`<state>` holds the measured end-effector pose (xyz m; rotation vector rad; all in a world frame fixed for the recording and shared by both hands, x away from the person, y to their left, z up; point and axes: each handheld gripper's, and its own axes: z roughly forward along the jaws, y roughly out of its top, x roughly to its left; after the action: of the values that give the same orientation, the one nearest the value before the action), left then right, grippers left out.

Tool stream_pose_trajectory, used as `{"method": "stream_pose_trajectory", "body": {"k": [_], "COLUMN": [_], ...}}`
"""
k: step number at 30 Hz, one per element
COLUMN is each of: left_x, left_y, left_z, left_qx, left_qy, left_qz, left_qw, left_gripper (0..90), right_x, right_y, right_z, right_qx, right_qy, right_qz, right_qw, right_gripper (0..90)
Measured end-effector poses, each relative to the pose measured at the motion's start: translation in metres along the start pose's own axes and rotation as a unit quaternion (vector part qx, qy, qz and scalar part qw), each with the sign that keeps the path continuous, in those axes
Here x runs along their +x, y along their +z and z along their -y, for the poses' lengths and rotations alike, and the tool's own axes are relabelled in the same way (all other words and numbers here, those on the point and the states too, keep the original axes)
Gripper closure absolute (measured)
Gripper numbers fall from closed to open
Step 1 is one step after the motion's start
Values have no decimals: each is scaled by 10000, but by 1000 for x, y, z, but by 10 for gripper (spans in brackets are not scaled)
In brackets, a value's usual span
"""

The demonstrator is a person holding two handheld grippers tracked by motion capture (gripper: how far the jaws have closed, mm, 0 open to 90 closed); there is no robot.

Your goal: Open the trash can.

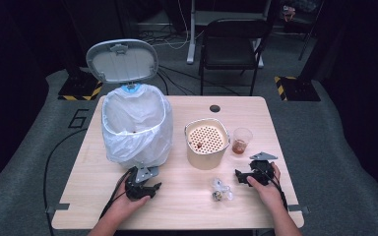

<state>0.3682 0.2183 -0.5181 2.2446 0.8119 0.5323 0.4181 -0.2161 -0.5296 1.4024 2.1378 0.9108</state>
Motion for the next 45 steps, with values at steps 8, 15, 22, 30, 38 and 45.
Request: {"method": "stream_pose_trajectory", "body": {"k": [8,15,22,30,38,45], "left_x": [0,1,-3,-3,-1,0], "left_y": [0,0,1,0,0,0], "left_z": [0,0,0,-1,0,-1], "left_qx": [-37,-16,13,60,48,31], "left_qy": [-135,-29,63,35,40,-16], "left_qz": [25,46,-114,-109,-33,-25], "left_qw": [9999,10000,9999,9999,10000,10000], "left_gripper": [328,330,331,333,333,333], "right_x": [1,2,0,0,9,21], "right_y": [-1,-2,-14,-43,-69,-75], "right_z": [0,0,-2,0,-7,-5], "right_qx": [12,41,90,185,-162,-411], "right_qy": [21,52,-48,-95,43,-107], "right_qz": [21,23,107,-222,-618,-935], "right_qw": [10000,10000,9999,9995,9979,9947], "right_gripper": [0,45,307,240,143,25]}}
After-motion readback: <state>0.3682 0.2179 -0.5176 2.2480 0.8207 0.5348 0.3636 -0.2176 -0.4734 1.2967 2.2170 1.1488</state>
